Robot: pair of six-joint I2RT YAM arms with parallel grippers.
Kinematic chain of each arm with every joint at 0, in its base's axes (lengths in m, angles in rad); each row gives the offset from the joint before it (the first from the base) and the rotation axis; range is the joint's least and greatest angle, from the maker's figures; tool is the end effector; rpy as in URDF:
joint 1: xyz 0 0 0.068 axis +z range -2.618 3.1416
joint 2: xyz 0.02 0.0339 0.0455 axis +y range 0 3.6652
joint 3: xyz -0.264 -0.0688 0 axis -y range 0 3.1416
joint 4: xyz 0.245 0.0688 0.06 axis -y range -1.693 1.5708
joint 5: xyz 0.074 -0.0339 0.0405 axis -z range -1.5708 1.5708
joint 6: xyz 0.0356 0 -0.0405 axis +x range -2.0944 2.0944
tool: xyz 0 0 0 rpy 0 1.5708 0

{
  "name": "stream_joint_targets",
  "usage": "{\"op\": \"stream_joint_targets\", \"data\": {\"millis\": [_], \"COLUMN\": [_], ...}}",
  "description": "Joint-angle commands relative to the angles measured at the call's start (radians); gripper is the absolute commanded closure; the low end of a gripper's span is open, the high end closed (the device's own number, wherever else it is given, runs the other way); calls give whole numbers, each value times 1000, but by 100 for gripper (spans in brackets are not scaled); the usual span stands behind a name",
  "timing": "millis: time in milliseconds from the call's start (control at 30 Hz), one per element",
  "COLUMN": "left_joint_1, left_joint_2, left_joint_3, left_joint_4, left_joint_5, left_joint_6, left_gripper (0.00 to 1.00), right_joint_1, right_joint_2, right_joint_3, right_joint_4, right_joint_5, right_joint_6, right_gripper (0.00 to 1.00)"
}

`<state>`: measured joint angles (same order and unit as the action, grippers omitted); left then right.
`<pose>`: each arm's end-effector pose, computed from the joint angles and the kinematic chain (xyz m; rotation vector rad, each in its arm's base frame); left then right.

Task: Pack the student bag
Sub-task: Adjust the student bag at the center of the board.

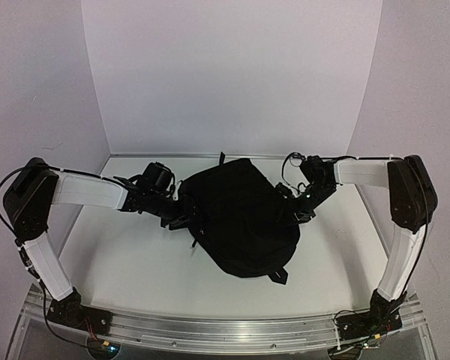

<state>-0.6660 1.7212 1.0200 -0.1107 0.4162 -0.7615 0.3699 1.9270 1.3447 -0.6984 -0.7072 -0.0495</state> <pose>0.2732 -0.2330 0.1850 0.0951 2.6210 -1.0994 0.3446 0.1584 0.1795 -0.7247 2.6858 1.0769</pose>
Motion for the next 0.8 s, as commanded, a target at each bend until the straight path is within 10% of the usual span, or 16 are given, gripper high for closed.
{"op": "stream_joint_targets", "data": {"millis": [0,367,667,767], "left_joint_1": [59,269,270,275], "left_joint_2": [85,163,-38,-118], "left_joint_3": [96,322,294,305], "left_joint_4": [49,-100,-253,-325], "left_joint_5": [25,53,-89,-103], "left_joint_6": [23,124,219,254], "left_gripper": [55,78,5,0], "right_joint_1": [42,170,14,-33], "right_joint_2": [-69,-145,-282,-331], "right_joint_3": [-89,-43,66,98], "right_joint_4": [12,5,5,6], "right_joint_5": [-195,-240,-63,14], "right_joint_6": [-36,-65,-29,-16], "right_gripper": [53,44,13,2]}}
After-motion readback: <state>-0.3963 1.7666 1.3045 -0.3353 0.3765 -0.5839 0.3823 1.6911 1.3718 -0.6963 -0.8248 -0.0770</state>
